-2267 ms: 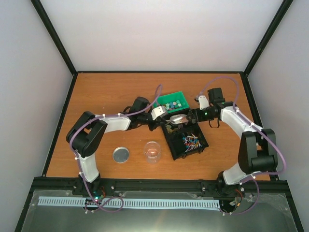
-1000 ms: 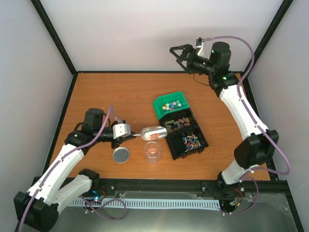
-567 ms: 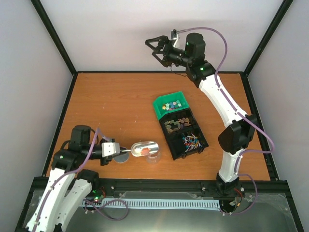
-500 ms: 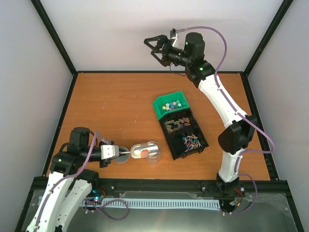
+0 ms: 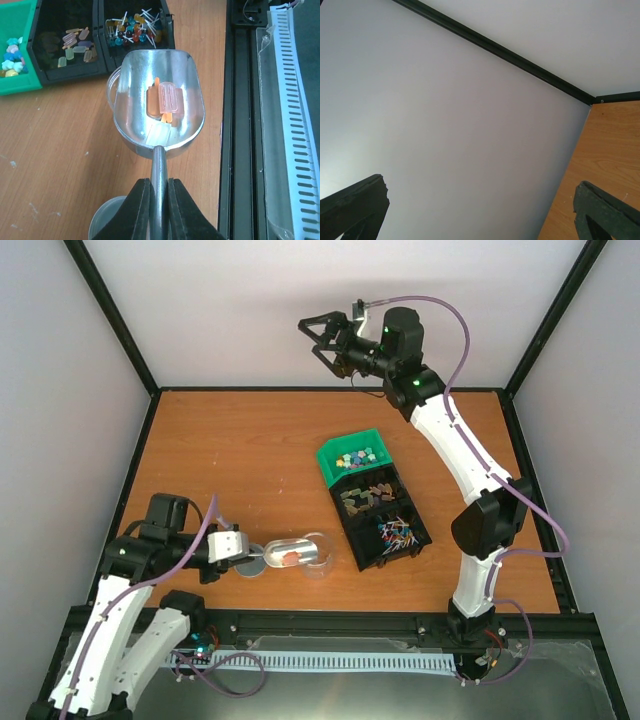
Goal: Pack the candies
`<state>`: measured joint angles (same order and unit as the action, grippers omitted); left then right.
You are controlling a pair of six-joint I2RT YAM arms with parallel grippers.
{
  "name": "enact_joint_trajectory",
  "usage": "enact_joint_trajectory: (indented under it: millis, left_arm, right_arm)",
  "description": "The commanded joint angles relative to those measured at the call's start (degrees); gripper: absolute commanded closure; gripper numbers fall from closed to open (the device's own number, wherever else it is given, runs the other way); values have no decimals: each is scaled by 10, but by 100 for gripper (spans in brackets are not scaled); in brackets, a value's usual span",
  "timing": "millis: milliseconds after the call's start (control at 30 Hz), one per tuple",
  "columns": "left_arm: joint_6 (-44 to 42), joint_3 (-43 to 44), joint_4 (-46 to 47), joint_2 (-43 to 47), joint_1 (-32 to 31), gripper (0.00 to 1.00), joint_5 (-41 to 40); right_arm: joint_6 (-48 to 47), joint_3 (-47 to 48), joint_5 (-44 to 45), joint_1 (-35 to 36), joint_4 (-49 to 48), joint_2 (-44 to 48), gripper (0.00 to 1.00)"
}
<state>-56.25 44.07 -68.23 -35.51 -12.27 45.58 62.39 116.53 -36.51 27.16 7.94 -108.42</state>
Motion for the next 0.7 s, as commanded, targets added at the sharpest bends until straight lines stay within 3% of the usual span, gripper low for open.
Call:
enact_joint_trajectory:
  millis: [0, 667]
  left_arm:
    - [-28, 53, -51, -26, 5, 99, -32]
    - [-29, 132, -109, -143, 4, 99, -90]
  right_arm:
    - [13, 2, -11, 3, -2, 18, 0]
    - [33, -14, -19, 0, -14, 23, 0]
